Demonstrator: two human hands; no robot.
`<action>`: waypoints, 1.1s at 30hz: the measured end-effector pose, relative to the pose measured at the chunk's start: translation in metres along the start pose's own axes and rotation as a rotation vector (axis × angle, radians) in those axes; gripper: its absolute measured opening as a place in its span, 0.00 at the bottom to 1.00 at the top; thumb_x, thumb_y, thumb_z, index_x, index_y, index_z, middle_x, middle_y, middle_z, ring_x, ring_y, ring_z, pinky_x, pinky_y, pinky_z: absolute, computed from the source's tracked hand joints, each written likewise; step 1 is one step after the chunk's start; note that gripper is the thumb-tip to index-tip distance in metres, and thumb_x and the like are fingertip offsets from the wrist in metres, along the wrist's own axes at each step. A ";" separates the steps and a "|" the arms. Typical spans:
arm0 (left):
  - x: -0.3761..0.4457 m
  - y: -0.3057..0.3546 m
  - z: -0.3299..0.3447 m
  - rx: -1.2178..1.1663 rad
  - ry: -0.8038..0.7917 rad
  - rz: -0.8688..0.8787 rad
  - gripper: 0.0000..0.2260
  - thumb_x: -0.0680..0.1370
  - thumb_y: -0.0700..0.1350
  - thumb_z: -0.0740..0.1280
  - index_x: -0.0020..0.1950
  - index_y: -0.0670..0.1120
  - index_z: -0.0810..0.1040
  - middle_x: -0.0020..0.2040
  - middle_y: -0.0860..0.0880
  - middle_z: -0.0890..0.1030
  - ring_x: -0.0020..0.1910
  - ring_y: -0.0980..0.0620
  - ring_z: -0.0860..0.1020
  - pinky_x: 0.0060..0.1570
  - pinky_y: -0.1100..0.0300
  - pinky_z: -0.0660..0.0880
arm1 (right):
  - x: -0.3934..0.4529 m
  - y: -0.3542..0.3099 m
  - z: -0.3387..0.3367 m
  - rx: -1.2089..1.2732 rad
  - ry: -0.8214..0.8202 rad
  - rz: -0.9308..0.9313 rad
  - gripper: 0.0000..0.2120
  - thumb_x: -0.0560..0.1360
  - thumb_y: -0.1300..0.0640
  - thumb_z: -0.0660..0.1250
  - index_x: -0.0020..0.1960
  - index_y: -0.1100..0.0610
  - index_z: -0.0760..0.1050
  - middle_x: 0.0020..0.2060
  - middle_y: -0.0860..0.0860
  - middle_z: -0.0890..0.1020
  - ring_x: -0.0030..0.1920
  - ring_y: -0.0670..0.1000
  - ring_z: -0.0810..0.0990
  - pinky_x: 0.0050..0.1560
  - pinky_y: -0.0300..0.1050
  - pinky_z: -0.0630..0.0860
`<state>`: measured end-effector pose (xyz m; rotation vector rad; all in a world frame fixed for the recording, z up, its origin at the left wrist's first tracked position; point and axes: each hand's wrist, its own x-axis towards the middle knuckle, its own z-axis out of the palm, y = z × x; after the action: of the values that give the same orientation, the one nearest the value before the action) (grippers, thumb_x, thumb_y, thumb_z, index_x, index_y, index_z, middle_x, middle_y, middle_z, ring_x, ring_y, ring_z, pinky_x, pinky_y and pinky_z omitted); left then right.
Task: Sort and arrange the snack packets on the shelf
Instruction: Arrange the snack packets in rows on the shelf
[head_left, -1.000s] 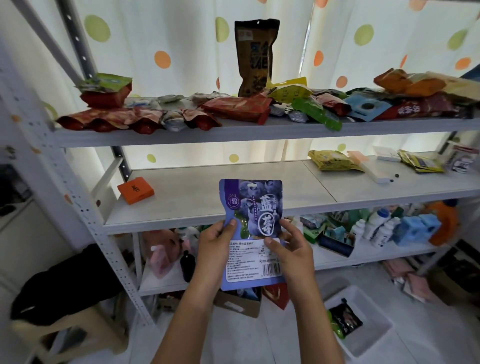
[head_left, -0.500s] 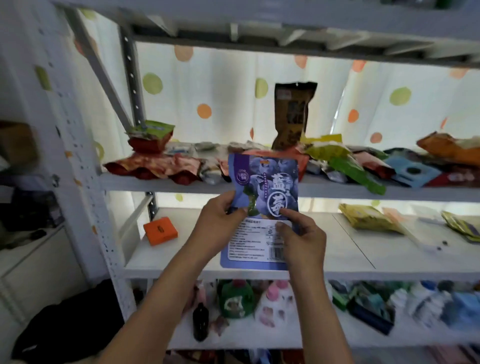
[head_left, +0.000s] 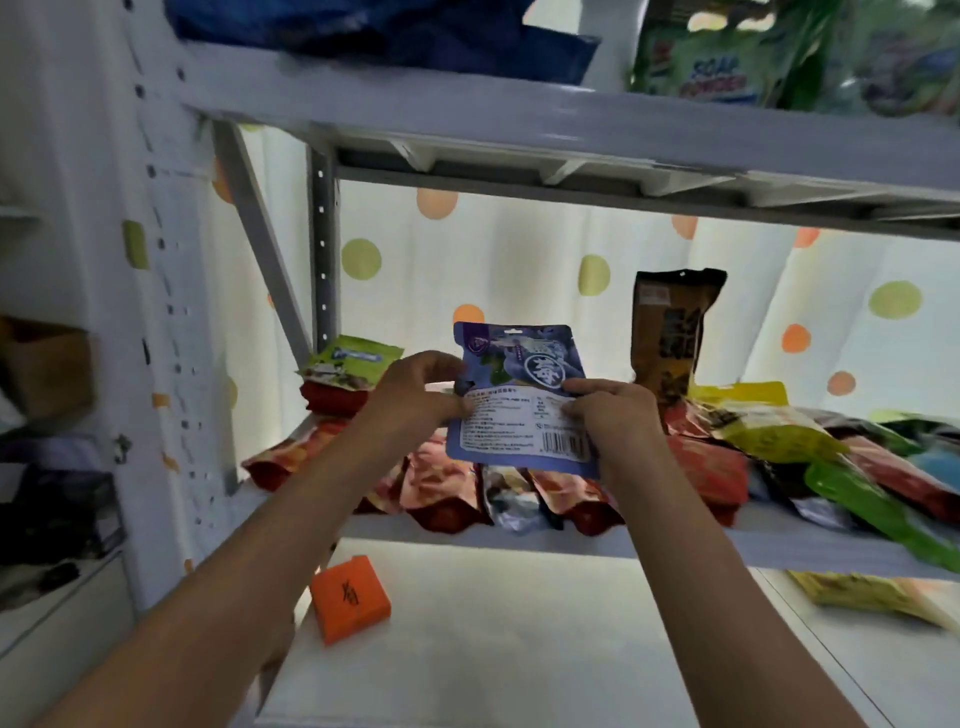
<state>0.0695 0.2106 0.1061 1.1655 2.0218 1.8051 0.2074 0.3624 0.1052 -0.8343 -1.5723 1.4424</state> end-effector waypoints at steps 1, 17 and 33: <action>0.012 -0.004 -0.006 0.014 -0.005 0.008 0.17 0.71 0.31 0.72 0.59 0.42 0.78 0.62 0.47 0.79 0.53 0.49 0.80 0.52 0.52 0.78 | 0.013 -0.002 0.013 -0.020 -0.002 0.013 0.11 0.73 0.72 0.66 0.43 0.59 0.83 0.42 0.57 0.83 0.42 0.58 0.83 0.48 0.54 0.83; 0.134 -0.061 -0.032 0.728 0.041 0.035 0.19 0.76 0.29 0.60 0.56 0.47 0.83 0.67 0.45 0.76 0.57 0.45 0.77 0.45 0.63 0.68 | 0.145 0.032 0.116 -0.458 -0.486 0.074 0.12 0.74 0.67 0.68 0.57 0.68 0.79 0.51 0.61 0.82 0.49 0.56 0.83 0.51 0.56 0.82; 0.186 -0.109 0.012 1.151 -0.297 -0.112 0.12 0.78 0.46 0.62 0.54 0.45 0.82 0.56 0.46 0.81 0.54 0.47 0.79 0.55 0.54 0.77 | 0.246 0.060 0.139 -1.163 -0.611 -0.468 0.17 0.71 0.66 0.63 0.59 0.59 0.79 0.58 0.56 0.81 0.58 0.57 0.79 0.58 0.48 0.77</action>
<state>-0.0942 0.3464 0.0699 1.3441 2.8447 0.2328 -0.0288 0.5269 0.0789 -0.5333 -2.9022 0.3261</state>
